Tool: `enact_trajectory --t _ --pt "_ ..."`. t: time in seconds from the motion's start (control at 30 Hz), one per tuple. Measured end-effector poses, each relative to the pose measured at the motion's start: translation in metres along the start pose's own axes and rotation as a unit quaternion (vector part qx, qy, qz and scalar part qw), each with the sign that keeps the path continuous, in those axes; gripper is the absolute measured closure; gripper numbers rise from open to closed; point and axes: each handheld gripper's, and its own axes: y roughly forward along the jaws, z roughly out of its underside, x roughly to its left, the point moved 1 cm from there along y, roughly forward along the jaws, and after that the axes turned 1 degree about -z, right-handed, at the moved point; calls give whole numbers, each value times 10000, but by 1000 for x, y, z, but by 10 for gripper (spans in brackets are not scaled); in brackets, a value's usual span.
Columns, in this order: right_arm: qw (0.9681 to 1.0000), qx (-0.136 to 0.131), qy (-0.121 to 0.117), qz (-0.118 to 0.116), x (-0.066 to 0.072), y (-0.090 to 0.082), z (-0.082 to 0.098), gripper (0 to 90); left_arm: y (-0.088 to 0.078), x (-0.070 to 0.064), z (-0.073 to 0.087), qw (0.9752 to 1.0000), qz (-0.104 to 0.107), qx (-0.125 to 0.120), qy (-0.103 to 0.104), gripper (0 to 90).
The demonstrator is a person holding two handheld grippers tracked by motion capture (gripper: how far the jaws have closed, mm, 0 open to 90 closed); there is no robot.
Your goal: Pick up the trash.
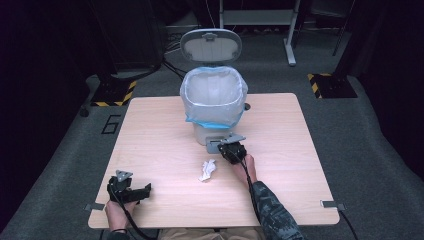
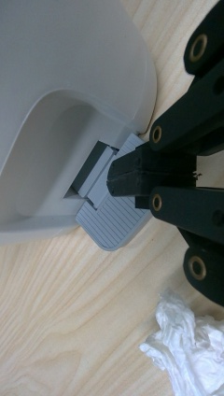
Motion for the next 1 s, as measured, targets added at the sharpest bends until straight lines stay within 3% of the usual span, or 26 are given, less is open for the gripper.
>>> enact_trajectory --t 0.23,0.47,0.6,0.8,1.0 --pt "10000 0 2 -11 0 0 0 900 -3 -18 -17 9990 394 -40 222 0" --pt "10000 -2 10 -21 0 0 0 900 -1 -34 -29 9973 644 -51 362 0" --pt "10000 -1 19 -26 -1 0 0 900 3 -48 -39 9954 835 -44 471 0" --pt "10000 -3 24 -31 -1 0 0 900 9 -70 -54 9903 1163 46 758 0" --pt "10000 -3 28 -32 -1 0 0 900 13 -83 -62 9884 1257 48 852 0"
